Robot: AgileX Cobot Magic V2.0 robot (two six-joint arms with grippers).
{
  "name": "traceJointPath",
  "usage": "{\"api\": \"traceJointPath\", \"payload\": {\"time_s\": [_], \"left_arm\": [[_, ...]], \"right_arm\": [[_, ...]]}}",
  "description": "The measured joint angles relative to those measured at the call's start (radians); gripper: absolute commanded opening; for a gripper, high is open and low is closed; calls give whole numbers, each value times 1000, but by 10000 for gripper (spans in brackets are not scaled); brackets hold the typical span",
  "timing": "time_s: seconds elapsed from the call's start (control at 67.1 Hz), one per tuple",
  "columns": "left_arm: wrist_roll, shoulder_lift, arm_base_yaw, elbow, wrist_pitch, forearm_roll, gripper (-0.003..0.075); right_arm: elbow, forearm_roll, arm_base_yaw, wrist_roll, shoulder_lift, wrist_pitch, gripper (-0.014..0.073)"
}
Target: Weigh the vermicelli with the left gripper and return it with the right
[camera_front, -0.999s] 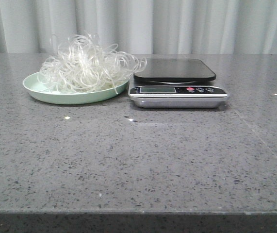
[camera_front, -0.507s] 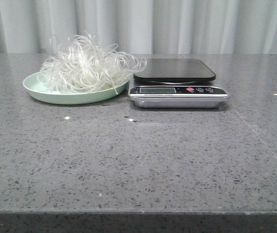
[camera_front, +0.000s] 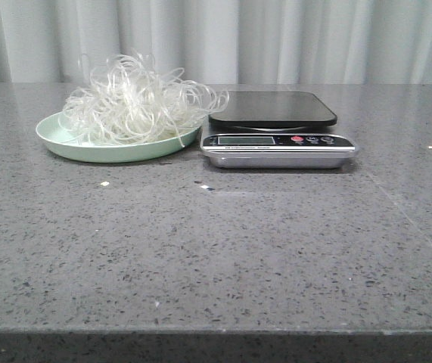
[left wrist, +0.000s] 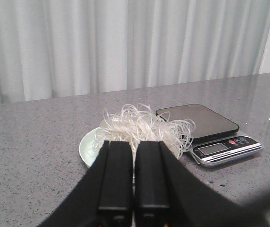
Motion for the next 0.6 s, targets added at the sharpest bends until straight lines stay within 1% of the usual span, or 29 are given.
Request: {"api": "traceJointPath", "payload": {"time_s": [0.447,0.537,0.596], "left_arm": [[0,0,2,10,-11,17,134],[0,0,32,42,-53,36,134],[0,-1,80,90,-95,42,134]], "right_arm": [[0,0,0,0,0,0,168],[0,0,0,0,0,0,168],[0,0,0,0,0,0,168]]}}
